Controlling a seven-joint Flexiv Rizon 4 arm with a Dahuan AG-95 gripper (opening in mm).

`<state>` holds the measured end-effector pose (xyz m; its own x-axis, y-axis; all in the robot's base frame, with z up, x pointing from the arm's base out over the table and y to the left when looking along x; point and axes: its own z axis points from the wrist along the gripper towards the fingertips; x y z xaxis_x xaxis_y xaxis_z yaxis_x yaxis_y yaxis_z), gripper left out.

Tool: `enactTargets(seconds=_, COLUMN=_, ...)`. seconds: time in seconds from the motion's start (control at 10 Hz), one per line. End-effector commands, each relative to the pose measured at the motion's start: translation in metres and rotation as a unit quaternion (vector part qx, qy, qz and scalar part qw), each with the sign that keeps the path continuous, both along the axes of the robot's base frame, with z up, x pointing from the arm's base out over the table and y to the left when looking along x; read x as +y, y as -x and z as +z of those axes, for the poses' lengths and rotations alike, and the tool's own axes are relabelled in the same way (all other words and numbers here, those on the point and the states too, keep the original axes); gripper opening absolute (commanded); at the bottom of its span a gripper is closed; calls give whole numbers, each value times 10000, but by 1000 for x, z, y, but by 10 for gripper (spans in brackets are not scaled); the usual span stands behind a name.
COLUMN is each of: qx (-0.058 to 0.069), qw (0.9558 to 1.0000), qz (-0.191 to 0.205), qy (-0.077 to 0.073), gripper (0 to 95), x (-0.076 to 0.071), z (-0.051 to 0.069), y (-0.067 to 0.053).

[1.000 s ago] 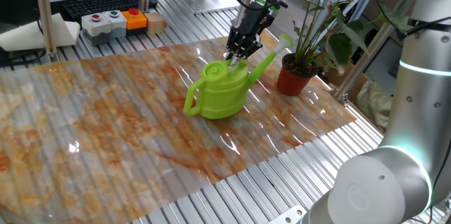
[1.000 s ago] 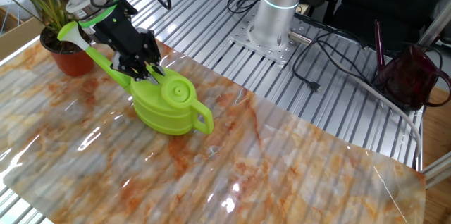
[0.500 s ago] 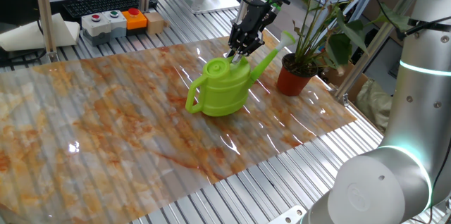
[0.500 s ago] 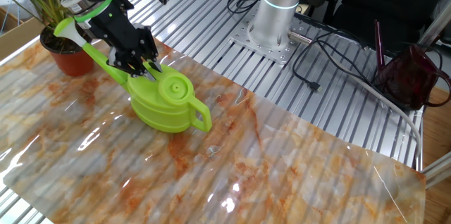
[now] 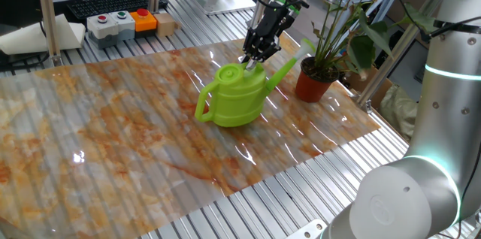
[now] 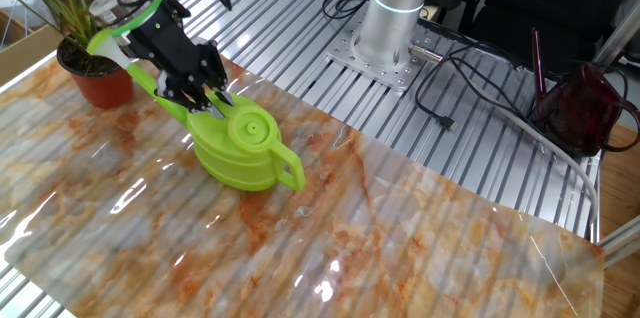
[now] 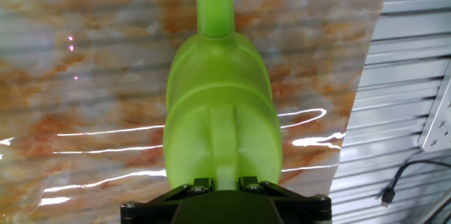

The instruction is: Water the plant

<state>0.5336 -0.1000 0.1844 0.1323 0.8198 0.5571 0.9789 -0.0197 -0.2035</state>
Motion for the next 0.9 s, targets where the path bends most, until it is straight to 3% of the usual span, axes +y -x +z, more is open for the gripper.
enactTargets(seconds=0.1, qx=39, qw=9999, qz=-43, qy=-121, gripper=0, x=-5, z=11, y=-2)
enactTargets(seconds=0.9, qx=148, qw=9993, qz=-178, qy=-302, gripper=0, x=-5, z=11, y=-2)
